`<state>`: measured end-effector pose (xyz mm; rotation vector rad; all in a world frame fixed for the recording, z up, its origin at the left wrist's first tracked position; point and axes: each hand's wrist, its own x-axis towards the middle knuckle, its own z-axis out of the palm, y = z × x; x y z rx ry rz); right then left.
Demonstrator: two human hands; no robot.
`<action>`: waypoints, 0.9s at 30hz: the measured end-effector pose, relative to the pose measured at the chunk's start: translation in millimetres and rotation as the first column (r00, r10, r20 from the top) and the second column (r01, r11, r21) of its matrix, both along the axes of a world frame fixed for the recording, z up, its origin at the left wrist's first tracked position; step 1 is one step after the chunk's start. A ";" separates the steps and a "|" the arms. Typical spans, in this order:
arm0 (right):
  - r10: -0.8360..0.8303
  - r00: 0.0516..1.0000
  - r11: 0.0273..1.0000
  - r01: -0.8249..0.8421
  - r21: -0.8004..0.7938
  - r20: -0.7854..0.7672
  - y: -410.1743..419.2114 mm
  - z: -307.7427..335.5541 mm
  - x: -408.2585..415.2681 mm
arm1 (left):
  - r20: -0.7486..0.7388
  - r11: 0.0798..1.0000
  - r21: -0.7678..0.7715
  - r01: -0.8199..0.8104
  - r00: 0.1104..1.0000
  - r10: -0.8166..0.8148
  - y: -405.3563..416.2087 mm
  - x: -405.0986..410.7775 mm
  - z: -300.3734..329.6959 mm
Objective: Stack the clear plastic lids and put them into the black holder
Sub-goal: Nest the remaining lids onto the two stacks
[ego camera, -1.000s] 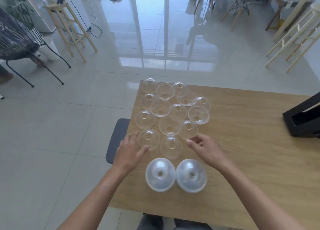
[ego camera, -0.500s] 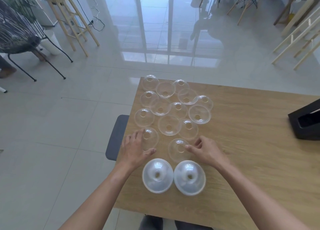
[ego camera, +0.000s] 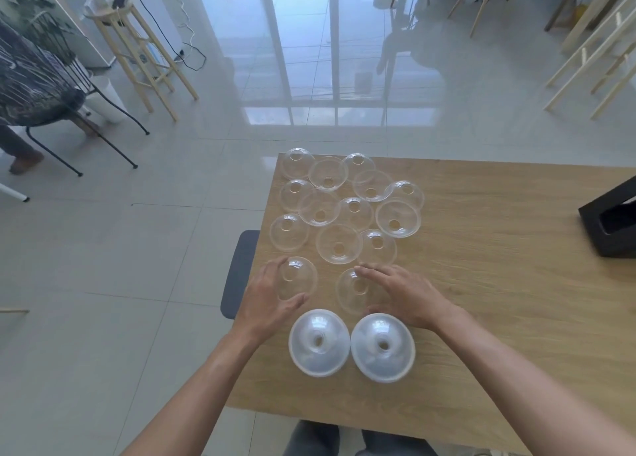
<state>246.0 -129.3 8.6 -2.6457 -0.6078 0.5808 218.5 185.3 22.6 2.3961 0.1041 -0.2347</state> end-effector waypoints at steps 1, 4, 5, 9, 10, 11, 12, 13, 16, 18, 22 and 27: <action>0.020 1.000 1.000 -0.020 -0.005 -0.003 0.3 -1.7 0.9 | 0.007 1.000 -0.013 -0.001 1.000 0.001 1.3 -1.5 4.4; 0.000 1.000 1.000 0.001 0.025 -0.015 -1.7 -6.4 1.8 | 0.048 0.999 -0.036 0.010 0.999 -0.008 3.5 -7.0 19.5; -0.021 1.000 0.999 0.022 0.045 -0.017 -3.4 -6.6 1.6 | 0.065 0.999 -0.047 0.018 0.998 -0.015 4.0 -9.2 24.9; -0.090 0.995 0.987 0.093 0.128 -0.034 -12.9 2.8 0.8 | 0.121 0.995 -0.084 0.043 0.992 -0.033 6.7 -20.3 45.1; -0.101 0.994 0.984 0.106 0.143 -0.040 -15.5 6.6 0.7 | 0.131 0.995 -0.091 0.049 0.991 -0.037 7.0 -24.1 49.8; -0.115 0.992 0.980 0.121 0.158 -0.047 -17.9 11.1 0.6 | 0.137 0.993 -0.098 0.059 0.990 -0.045 6.8 -28.8 54.5; -0.135 0.989 0.973 0.143 0.179 -0.059 -20.3 16.8 -0.3 | 0.143 0.992 -0.101 0.075 0.988 -0.060 6.1 -34.1 58.8; -0.165 0.983 0.961 0.178 0.213 -0.078 -22.5 23.9 -1.7 | 0.152 0.990 -0.101 0.100 0.985 -0.084 4.9 -40.2 62.5; -0.297 0.946 0.888 0.323 0.328 -0.127 -32.3 52.1 -13.5 | 0.164 0.980 -0.081 0.183 0.972 -0.168 0.6 -59.5 69.6; -0.381 0.915 0.835 0.401 0.378 -0.130 -38.5 73.5 -30.6 | 0.165 0.974 -0.047 0.222 0.963 -0.211 -2.6 -72.4 70.4; -0.324 0.946 0.879 0.301 0.369 -0.001 -32.9 97.7 -89.4 | 0.136 0.965 -0.058 0.254 0.960 -0.244 -11.4 -92.4 63.6; -0.338 0.941 0.888 0.320 0.331 -0.002 -8.0 81.1 -144.3 | 0.085 0.966 -0.074 0.246 0.967 -0.240 -23.3 -101.2 50.8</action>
